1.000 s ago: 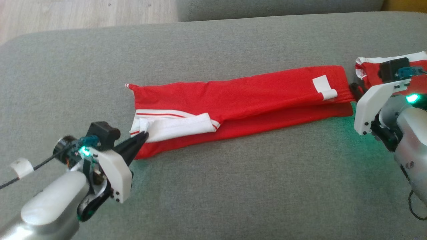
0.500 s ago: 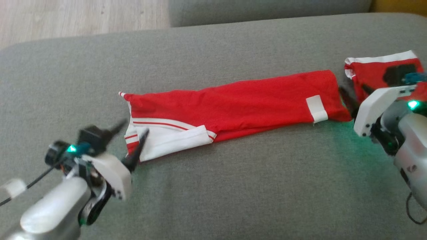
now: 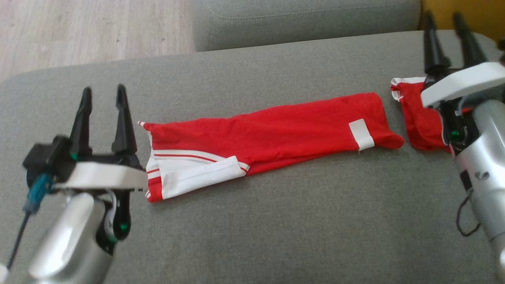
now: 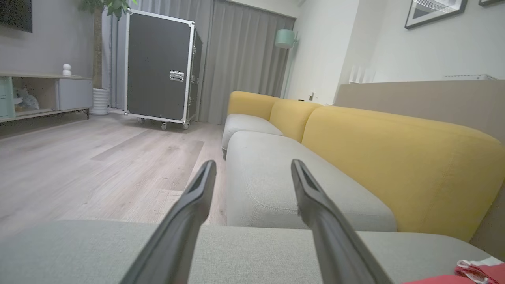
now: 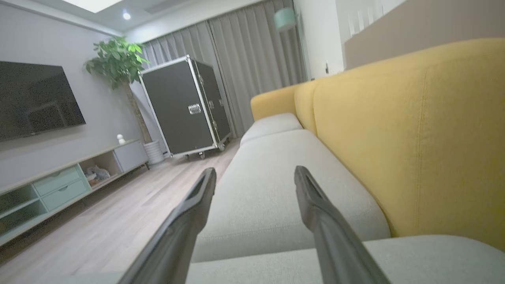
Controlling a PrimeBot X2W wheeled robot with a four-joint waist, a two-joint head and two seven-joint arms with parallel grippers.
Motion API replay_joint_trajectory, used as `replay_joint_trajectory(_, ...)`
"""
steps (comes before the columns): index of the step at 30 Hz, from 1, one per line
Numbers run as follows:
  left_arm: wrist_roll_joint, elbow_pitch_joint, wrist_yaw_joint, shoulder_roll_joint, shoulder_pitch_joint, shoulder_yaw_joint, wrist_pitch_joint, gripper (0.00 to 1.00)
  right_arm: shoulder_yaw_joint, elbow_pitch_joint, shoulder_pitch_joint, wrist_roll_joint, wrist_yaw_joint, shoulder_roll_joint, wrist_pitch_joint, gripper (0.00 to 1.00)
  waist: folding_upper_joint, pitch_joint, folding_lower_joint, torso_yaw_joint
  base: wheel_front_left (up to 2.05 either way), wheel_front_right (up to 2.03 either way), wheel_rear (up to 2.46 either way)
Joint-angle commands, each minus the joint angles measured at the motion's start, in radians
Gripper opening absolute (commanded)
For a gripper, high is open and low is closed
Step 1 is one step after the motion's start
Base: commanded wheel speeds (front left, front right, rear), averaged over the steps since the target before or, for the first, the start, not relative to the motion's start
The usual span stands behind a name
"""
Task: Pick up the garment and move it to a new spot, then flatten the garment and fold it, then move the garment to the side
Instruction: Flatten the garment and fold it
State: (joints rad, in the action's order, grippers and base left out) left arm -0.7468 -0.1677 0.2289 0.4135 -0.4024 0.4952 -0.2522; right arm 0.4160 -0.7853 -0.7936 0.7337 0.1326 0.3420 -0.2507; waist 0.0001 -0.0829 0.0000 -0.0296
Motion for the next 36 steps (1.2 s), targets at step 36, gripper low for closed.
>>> replay_joint_trajectory(36, 0.524, -0.018, -0.342, -0.361, 0.222, -0.474, -0.009, 1.00, -0.496, 0.093, 0.308, -0.601, -0.002, -0.289, 0.066, 1.00, -0.0001, -0.096, 0.0000, 0.058, 0.00, 0.00, 0.00)
